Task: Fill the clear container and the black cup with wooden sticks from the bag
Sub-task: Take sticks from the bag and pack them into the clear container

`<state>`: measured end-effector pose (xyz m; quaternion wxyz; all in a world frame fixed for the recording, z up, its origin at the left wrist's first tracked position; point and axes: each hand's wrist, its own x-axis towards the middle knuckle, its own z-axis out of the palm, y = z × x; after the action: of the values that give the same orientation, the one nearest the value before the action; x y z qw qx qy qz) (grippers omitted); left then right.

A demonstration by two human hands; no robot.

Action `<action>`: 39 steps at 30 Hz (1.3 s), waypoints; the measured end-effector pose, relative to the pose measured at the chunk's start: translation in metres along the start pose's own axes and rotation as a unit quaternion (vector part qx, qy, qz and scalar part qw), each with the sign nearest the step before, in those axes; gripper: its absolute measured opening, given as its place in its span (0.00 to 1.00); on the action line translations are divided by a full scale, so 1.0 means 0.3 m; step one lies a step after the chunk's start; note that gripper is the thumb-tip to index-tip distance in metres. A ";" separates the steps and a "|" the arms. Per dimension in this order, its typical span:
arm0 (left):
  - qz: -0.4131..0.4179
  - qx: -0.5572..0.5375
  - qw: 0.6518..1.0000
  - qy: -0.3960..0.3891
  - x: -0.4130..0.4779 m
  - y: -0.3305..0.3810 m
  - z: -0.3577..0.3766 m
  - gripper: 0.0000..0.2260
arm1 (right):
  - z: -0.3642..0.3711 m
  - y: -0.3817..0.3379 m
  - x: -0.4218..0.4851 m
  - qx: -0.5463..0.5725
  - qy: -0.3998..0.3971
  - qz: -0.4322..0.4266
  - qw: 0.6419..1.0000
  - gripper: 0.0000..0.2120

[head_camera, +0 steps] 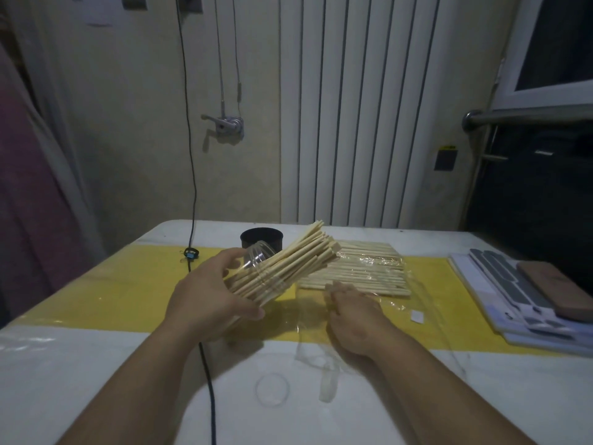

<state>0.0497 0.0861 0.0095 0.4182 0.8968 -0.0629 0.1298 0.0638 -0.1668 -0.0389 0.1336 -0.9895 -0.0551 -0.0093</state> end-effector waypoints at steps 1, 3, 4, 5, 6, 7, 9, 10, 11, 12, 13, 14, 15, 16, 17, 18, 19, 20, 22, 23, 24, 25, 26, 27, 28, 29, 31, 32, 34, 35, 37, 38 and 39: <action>0.001 0.000 1.000 -0.002 0.000 -0.001 0.000 0.41 | 0.010 0.001 0.023 -0.015 0.007 0.006 1.000 0.30; 0.004 -0.003 1.000 -0.006 0.002 -0.002 0.000 0.43 | 0.021 -0.007 0.060 -0.054 0.018 0.006 0.998 0.31; 0.005 -0.005 1.000 -0.006 0.003 -0.002 -0.001 0.43 | 0.018 -0.016 0.073 -0.072 0.028 0.003 0.997 0.30; 0.005 -0.007 1.000 -0.005 0.003 -0.003 -0.001 0.43 | 0.010 -0.026 0.084 -0.077 0.040 0.006 0.996 0.27; 0.005 -0.008 1.000 -0.005 0.003 -0.003 -0.002 0.43 | 0.000 -0.037 0.093 -0.076 0.052 0.015 0.996 0.22; 0.006 -0.009 1.000 -0.005 0.003 -0.004 -0.003 0.43 | -0.007 -0.045 0.101 -0.077 0.061 0.026 0.995 0.18; 0.007 -0.009 1.000 -0.005 0.004 -0.007 -0.004 0.43 | -0.015 -0.052 0.116 -0.097 0.066 0.040 0.992 0.13; 0.007 -0.010 1.000 -0.006 0.004 -0.007 -0.004 0.43 | -0.016 -0.051 0.123 -0.113 0.071 0.043 0.990 0.12; 0.008 -0.011 1.000 -0.006 0.003 -0.007 -0.005 0.43 | -0.016 -0.050 0.130 -0.127 0.076 0.044 0.988 0.11; 0.008 -0.013 1.000 -0.006 0.002 -0.006 -0.005 0.42 | -0.019 -0.048 0.134 -0.136 0.083 0.045 0.986 0.11; 0.007 -0.015 1.000 -0.006 0.001 -0.004 -0.005 0.42 | -0.022 -0.047 0.138 -0.147 0.088 0.048 0.984 0.11; 0.006 -0.016 1.000 -0.007 0.000 -0.002 -0.006 0.42 | -0.028 -0.049 0.139 -0.163 0.086 0.056 0.981 0.12; 0.004 -0.017 1.000 -0.007 -0.001 -0.002 -0.006 0.41 | -0.031 -0.050 0.143 -0.179 0.082 0.062 0.979 0.12; 0.004 -0.018 1.000 -0.008 -0.001 -0.001 -0.007 0.41 | -0.030 -0.050 0.146 -0.192 0.080 0.063 0.976 0.13; 0.005 -0.019 1.000 -0.009 -0.001 -0.001 -0.006 0.41 | -0.027 -0.048 0.150 -0.198 0.084 0.061 0.975 0.13; 0.006 -0.018 1.000 -0.009 0.000 -0.001 -0.007 0.41 | -0.025 -0.048 0.151 -0.189 0.093 0.060 0.976 0.12; 0.007 -0.017 1.000 -0.009 0.000 -0.001 -0.006 0.42 | -0.023 -0.045 0.150 -0.176 0.103 0.058 0.977 0.12; 0.007 -0.015 1.000 -0.009 0.000 -0.001 -0.006 0.42 | -0.028 -0.046 0.145 -0.160 0.109 0.056 0.979 0.11; 0.007 -0.012 1.000 -0.011 -0.001 0.001 -0.006 0.42 | -0.043 -0.044 0.141 -0.127 0.110 0.049 0.985 0.10; 0.007 -0.012 1.000 -0.011 -0.002 0.002 -0.006 0.41 | -0.054 -0.043 0.143 -0.104 0.107 0.052 0.987 0.10; 0.006 -0.013 1.000 -0.011 -0.003 0.003 -0.006 0.39 | -0.064 -0.044 0.141 -0.081 0.093 0.059 0.991 0.09; 0.006 -0.015 1.000 -0.011 -0.005 0.005 -0.006 0.38 | -0.072 -0.044 0.143 -0.069 0.071 0.062 0.993 0.09; 0.006 -0.017 1.000 -0.010 -0.006 0.007 -0.006 0.38 | -0.073 -0.042 0.149 -0.066 0.047 0.064 0.995 0.09; 0.006 -0.018 1.000 -0.009 -0.007 0.010 -0.006 0.37 | -0.073 -0.042 0.156 -0.062 0.027 0.069 0.995 0.09; 0.006 -0.018 1.000 -0.008 -0.008 0.012 -0.006 0.38 | -0.074 -0.044 0.162 -0.056 0.014 0.074 0.996 0.09; 0.006 -0.017 1.000 -0.008 -0.008 0.013 -0.006 0.38 | -0.072 -0.045 0.169 -0.051 0.007 0.078 0.996 0.09; 0.005 -0.015 1.000 -0.009 -0.008 0.014 -0.007 0.40 | -0.066 -0.043 0.177 -0.045 0.010 0.084 0.995 0.10; 0.005 -0.016 1.000 -0.010 -0.007 0.013 -0.008 0.41 | -0.064 -0.043 0.171 -0.041 0.020 0.087 0.995 0.09; 0.009 -0.015 1.000 -0.010 -0.006 0.013 -0.008 0.41 | -0.046 -0.031 0.157 -0.022 0.061 0.077 0.995 0.06; 0.010 -0.015 1.000 -0.011 -0.006 0.013 -0.009 0.41 | -0.033 -0.021 0.149 -0.012 0.085 0.069 0.994 0.05; 0.011 -0.014 1.000 -0.010 -0.008 0.014 -0.009 0.42 | -0.018 -0.013 0.125 0.003 0.101 0.060 0.993 0.07; 0.012 -0.013 1.000 -0.009 -0.009 0.014 -0.009 0.42 | -0.016 -0.015 0.114 0.007 0.101 0.057 0.993 0.08; 0.012 -0.010 1.000 -0.008 -0.009 0.014 -0.008 0.42 | -0.013 -0.015 0.111 0.020 0.102 0.058 0.993 0.08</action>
<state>0.0458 0.0853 0.0134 0.4254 0.8925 -0.0787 0.1273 0.0963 -0.1599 -0.0328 0.1589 -0.9820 0.0157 -0.1009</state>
